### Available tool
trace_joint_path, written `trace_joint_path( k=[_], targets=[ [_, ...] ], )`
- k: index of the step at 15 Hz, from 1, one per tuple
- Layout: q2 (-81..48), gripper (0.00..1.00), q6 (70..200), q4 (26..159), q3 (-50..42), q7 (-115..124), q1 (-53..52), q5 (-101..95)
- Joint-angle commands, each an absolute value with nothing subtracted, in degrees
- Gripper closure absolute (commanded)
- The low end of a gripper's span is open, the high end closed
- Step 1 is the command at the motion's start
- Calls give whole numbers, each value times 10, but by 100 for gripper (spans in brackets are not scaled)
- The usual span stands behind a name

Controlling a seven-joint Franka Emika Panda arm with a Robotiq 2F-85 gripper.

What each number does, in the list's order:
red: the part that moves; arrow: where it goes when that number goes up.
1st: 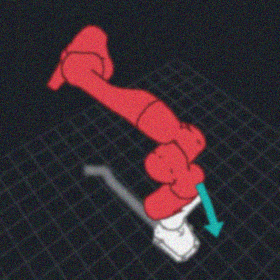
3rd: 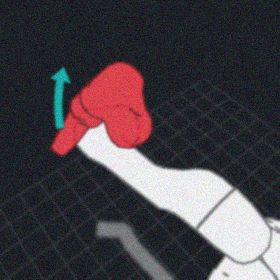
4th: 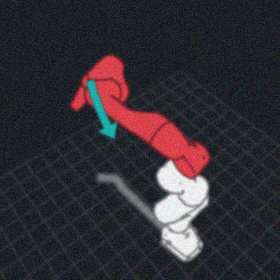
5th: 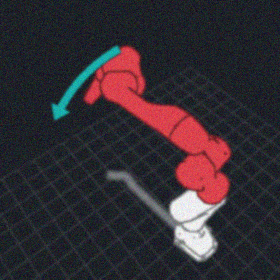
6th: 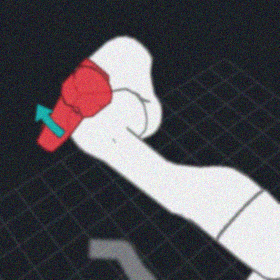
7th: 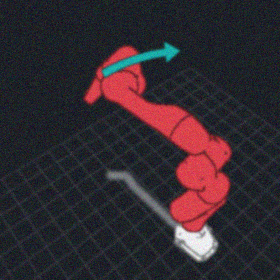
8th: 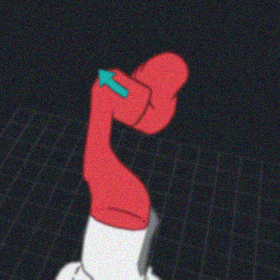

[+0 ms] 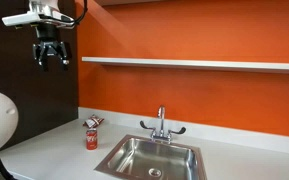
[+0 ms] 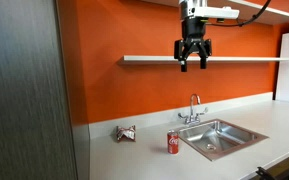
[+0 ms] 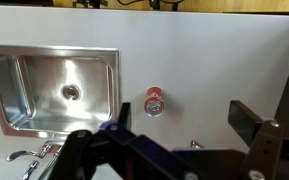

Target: Put the can on the first bottom shelf

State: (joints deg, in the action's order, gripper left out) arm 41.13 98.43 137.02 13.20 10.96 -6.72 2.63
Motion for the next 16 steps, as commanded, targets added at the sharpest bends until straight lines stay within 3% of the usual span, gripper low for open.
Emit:
trace_joint_path(
  k=[1,16],
  targets=[
    [410,0,983,1368,130,112,-71,24],
    [343,0,1104,1447,115,110,-70,28]
  ],
)
